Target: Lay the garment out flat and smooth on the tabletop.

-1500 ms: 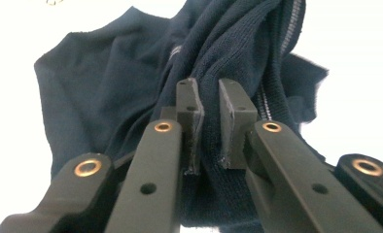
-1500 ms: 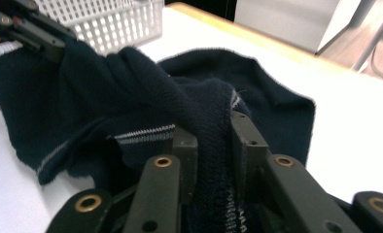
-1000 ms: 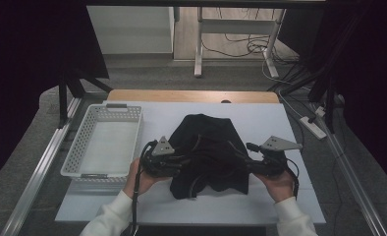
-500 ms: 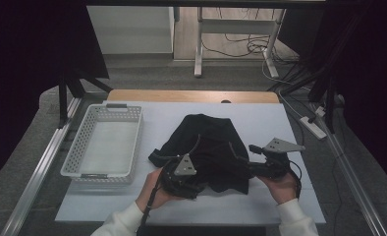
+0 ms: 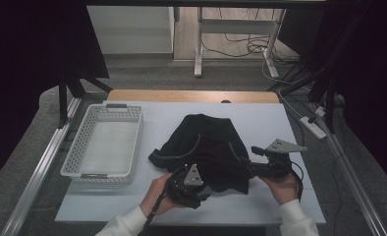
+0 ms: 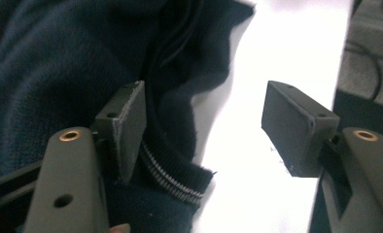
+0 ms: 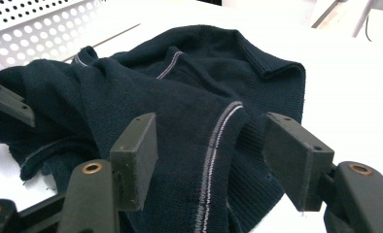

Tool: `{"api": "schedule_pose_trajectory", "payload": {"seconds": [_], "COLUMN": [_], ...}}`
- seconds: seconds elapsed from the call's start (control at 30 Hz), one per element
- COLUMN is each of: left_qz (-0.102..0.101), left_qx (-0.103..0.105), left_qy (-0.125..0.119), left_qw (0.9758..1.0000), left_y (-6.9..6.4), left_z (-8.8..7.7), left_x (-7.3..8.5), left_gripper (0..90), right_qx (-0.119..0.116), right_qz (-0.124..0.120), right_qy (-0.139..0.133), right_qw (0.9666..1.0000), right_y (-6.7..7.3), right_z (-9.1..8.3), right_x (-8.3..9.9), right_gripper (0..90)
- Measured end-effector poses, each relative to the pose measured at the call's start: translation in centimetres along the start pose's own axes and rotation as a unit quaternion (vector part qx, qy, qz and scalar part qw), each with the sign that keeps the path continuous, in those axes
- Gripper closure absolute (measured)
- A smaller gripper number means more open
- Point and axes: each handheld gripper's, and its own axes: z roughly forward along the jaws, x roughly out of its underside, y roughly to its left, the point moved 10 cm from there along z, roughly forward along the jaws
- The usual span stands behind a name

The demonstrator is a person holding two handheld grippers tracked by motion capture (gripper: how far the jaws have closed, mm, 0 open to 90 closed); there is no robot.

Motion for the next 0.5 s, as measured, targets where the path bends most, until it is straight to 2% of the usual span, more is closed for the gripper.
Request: {"api": "schedule_pose_trajectory", "payload": {"seconds": [0.1,0.2,0.37,0.5], "left_qz": [0.0,-0.011,-0.016,-0.019], "left_qx": [-0.013,-0.01,-0.009,-0.003], "left_qy": [0.015,0.023,0.039,0.039], "left_qw": [0.9998,0.9996,0.9991,0.9991], "left_y": [0.6,1.1,1.7,1.9], "left_z": [0.6,1.1,1.8,1.9], "left_x": [0.7,1.3,2.2,2.6], "left_gripper": [32.9,32.5,30.2,28.7], "right_qx": [-0.001,-0.001,0.0,0.002], "right_qz": [-0.002,-0.002,-0.004,-0.002], "right_qy": [0.002,0.004,0.009,0.012], "right_qw": [1.0,1.0,1.0,0.9999], "right_y": [0.1,0.1,0.1,0.0], "right_z": [0.1,0.2,0.4,0.4], "right_x": [0.1,0.2,0.5,0.7], "right_gripper": [37.3,37.2,37.0,36.9]}}
